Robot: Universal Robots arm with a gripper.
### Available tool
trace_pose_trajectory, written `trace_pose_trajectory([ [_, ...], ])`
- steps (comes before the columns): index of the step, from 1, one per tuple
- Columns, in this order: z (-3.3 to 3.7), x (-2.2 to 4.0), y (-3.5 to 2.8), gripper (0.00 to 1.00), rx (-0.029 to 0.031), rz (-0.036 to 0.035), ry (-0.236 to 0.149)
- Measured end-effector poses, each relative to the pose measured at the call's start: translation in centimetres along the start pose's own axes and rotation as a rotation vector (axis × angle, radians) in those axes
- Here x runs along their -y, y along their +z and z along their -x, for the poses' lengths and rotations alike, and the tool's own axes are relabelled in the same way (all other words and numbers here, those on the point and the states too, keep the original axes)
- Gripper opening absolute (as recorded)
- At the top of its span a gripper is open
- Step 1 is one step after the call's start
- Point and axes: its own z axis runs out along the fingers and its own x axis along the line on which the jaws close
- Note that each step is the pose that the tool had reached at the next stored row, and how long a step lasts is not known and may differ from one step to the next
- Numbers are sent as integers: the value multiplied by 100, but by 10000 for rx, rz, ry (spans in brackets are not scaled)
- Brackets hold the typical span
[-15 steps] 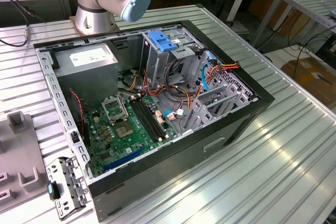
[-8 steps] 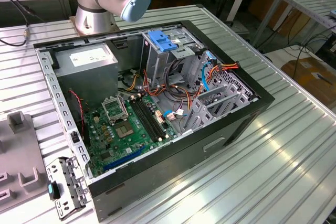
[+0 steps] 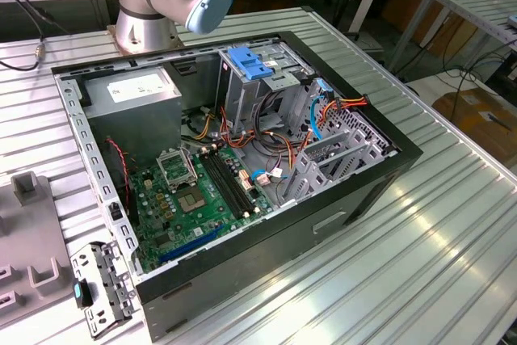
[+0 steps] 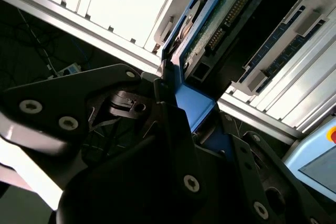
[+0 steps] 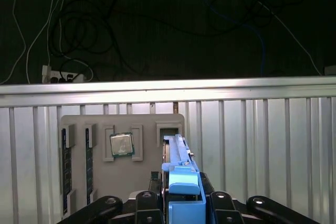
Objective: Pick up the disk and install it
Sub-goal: 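Pick up the disk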
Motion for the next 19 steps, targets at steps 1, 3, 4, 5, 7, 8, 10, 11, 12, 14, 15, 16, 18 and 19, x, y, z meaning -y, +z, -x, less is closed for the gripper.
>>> trace_pose_trajectory([
  [1, 0, 0, -7, 37, 0, 0, 1],
  [3, 0, 0, -16, 37, 1, -1, 0],
  [4, 0, 0, -22, 37, 0, 0, 0],
  [5, 1, 0, -28, 37, 0, 0, 0],
  [7, 1, 0, -42, 37, 0, 0, -1],
  [8, 1, 0, -46, 37, 0, 0, 0],
  [10, 1, -1, -54, 37, 1, -1, 0],
  [11, 1, 0, -60, 37, 0, 0, 0],
  [12, 1, -1, -71, 37, 0, 0, 0],
  [14, 1, -1, -81, 37, 0, 1, 0],
  [15, 2, -1, -88, 37, 0, 1, 0],
  [16, 2, -1, -93, 37, 0, 0, 0],
  [18, 2, -1, -102, 37, 0, -1, 0],
  [19, 2, -1, -113, 37, 0, 0, 0],
])
